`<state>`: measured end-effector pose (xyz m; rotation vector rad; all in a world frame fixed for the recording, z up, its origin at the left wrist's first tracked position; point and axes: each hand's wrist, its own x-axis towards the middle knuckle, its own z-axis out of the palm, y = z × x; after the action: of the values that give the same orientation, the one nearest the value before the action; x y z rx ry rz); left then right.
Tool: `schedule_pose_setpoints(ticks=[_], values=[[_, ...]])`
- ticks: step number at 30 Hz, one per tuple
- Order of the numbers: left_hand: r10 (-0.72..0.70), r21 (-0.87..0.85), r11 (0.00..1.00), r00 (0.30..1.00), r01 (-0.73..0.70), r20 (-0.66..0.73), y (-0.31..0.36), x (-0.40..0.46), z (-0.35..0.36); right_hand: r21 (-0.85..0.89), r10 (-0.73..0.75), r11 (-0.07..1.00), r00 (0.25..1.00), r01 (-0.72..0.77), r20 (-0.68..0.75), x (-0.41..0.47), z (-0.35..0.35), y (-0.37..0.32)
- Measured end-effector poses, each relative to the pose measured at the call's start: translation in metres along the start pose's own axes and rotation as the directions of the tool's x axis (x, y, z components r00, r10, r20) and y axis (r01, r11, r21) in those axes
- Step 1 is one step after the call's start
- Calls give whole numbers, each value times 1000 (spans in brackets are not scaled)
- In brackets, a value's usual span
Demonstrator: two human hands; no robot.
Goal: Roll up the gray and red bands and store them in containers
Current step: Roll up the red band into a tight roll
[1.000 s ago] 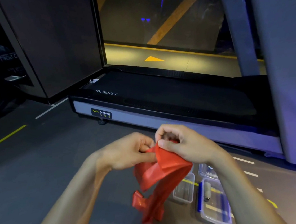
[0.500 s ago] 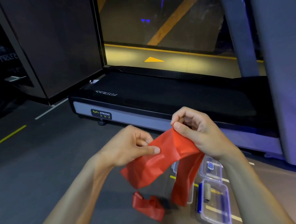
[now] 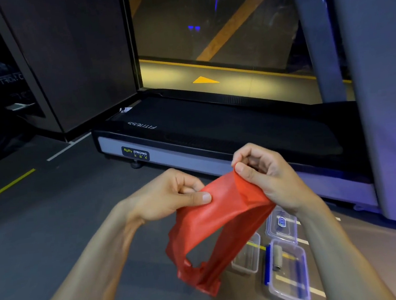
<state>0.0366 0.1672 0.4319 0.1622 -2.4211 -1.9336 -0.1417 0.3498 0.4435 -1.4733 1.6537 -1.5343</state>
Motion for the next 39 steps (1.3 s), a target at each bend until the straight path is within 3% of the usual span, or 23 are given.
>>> schedule_pose_setpoints(ticks=[6,9,12,18,24,29,39], values=[[123,-253,961,992,-116,10,4,1,5,337,75,938,996,-85,40,1,25,-4],[140,-159,977,990,-142,-22,7,4,10,490,87,862,990,-128,107,1,46,-10],[113,-64,991,991,-118,-71,7,6,11,267,71,957,984,-113,162,3,50,-7],[82,95,993,993,-73,-86,6,1,11,6,103,994,977,-106,185,3,30,-6],[-30,-117,993,999,25,-40,6,-6,6,219,32,975,999,-40,41,3,18,-13],[-83,-246,965,996,87,25,9,-6,7,238,12,971,999,-19,32,1,11,-15],[-159,-183,971,987,154,-15,-1,0,6,260,6,965,998,-22,64,1,12,-17]])
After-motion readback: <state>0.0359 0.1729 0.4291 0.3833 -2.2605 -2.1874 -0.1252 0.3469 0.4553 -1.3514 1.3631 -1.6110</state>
